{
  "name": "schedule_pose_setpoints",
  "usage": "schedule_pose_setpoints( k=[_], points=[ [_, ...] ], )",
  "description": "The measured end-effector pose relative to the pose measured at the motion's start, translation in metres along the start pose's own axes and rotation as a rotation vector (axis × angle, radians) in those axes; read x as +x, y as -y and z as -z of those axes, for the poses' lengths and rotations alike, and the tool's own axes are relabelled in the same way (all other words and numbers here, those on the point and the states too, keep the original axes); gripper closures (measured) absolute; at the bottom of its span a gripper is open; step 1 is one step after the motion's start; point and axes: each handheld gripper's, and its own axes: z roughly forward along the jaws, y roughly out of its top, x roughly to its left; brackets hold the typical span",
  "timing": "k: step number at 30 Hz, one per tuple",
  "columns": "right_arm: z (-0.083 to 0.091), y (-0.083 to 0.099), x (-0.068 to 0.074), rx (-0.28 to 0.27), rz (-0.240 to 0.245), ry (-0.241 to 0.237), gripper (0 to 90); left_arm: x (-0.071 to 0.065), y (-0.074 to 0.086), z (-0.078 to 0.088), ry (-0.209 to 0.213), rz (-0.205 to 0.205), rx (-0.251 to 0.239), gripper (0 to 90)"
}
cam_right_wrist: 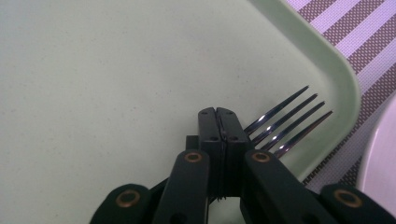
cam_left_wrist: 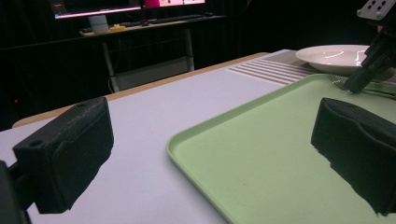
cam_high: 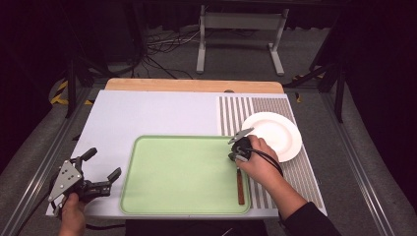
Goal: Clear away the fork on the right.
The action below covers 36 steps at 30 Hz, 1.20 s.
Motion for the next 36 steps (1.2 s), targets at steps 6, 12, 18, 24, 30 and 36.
schedule_pose_setpoints(
  k=[6,12,18,24,30,36],
  points=[
    [0.011,-0.002,0.002,-0.074,-0.005,-0.028,69.7,0.0,0.0,0.0,0.0,0.0,0.0,0.0],
    [0.029,-0.004,0.003,-0.222,0.032,-0.045,32.5,0.0,0.0,0.0,-0.001,0.002,0.001,0.0],
    [0.046,0.004,-0.001,-0.341,0.057,-0.018,15.5,-0.001,0.0,0.0,-0.001,0.0,-0.002,0.0],
    [0.061,0.019,-0.007,-0.467,0.074,-0.038,10.7,-0.001,0.0,0.0,-0.001,-0.001,0.0,0.0],
    [0.074,0.038,-0.013,-0.544,0.07,-0.047,9.2,-0.001,0.0,0.0,-0.003,0.0,-0.003,0.0],
    [0.082,0.059,-0.023,-0.59,0.061,-0.039,7.9,-0.001,0.0,0.0,-0.003,-0.002,-0.003,0.0]
  ],
)
